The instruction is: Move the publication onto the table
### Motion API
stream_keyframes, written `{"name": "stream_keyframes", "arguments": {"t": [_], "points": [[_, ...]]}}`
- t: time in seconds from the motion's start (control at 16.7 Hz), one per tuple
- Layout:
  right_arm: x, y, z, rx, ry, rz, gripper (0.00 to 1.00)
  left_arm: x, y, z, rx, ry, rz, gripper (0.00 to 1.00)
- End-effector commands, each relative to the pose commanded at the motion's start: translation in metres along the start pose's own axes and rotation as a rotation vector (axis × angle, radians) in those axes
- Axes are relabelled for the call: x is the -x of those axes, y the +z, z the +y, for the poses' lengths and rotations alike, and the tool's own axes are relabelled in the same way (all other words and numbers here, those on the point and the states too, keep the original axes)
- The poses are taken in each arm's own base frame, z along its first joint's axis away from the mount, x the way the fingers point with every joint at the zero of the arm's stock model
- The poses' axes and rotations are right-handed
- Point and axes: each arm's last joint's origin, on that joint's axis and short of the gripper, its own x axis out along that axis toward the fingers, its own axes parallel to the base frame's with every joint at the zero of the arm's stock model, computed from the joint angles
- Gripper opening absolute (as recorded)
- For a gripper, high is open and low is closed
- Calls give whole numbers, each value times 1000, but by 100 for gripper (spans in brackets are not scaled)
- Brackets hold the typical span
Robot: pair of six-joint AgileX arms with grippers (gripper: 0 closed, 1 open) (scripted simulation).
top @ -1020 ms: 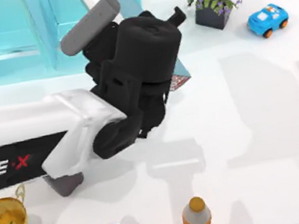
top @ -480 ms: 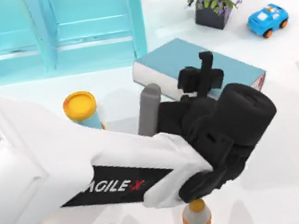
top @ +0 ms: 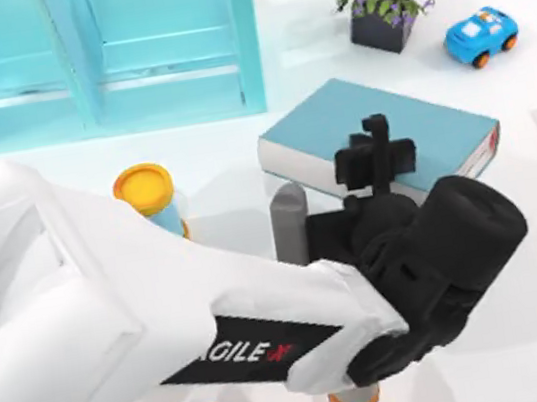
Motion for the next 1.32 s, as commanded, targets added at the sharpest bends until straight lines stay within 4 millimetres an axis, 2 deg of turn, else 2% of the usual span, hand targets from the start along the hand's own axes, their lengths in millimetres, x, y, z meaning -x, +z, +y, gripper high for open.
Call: {"name": "stream_keyframes", "arguments": {"t": [0.6,1.02,1.32], "points": [[0,0,0,0,0,0,100,3,1,3,-8,6,-2,0],[0,0,0,0,0,0,100,-3,-2,28,-14,34,13,0],[0,0,0,0,0,0,100,-5,1,32,-8,5,-3,0]]}}
